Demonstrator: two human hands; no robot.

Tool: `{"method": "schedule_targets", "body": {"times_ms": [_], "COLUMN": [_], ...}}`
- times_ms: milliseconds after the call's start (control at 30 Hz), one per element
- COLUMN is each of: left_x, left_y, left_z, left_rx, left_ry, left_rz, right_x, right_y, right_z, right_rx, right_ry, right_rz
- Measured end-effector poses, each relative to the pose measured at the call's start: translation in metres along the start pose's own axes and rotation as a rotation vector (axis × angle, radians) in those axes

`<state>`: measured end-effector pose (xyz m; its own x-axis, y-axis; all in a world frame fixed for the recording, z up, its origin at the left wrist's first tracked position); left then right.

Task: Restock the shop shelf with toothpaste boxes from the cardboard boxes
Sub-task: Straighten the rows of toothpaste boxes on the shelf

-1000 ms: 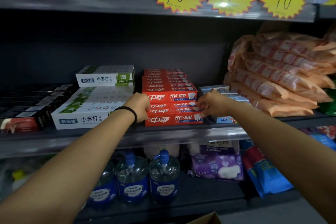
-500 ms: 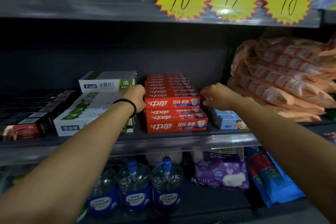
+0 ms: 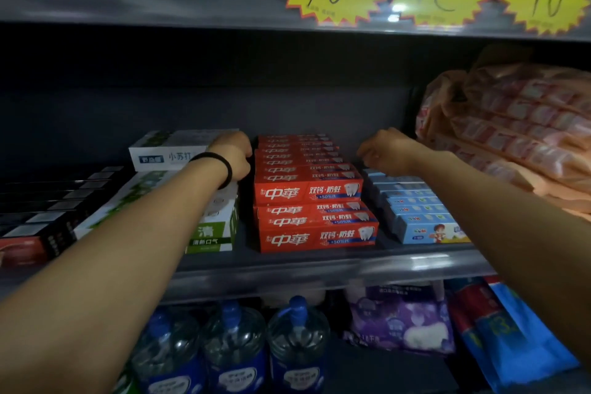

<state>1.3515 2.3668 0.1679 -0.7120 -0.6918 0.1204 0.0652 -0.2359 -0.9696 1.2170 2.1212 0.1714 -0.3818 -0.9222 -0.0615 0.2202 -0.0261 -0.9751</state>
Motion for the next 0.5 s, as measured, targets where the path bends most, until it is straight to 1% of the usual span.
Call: {"method": "schedule_targets", "body": {"times_ms": [167, 367, 500], "left_x": [-0.013, -0.019, -0.027], "left_y": [0.005, 0.022, 0.033], "left_z": [0.031, 0.059, 0.069], "left_rx": [0.027, -0.003, -0.031], "left_ry": [-0.008, 0.022, 0.031], "left_rz": [-0.026, -0.050, -0.054], "right_x": [0.001, 0.003, 0.002], "right_y": [0.009, 0.022, 0.031], "right_z": [0.034, 0.067, 0.082], "right_rx": [-0.011, -0.019, -0.075], "right_ry": [-0.018, -0.059, -0.065], "right_rz": [0.048, 0.085, 0.081]}}
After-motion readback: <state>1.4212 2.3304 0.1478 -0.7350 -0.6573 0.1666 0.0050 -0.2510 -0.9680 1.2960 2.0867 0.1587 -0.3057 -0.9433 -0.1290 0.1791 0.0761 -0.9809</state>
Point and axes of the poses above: each hand's wrist, its own z-axis towards the middle knuckle, its own y-axis out of the palm, x = y × z, the point moved 2 cm from there along z, towards the middle knuckle, and after that the axes turned 9 degrees about y, right-handed, at the moved point
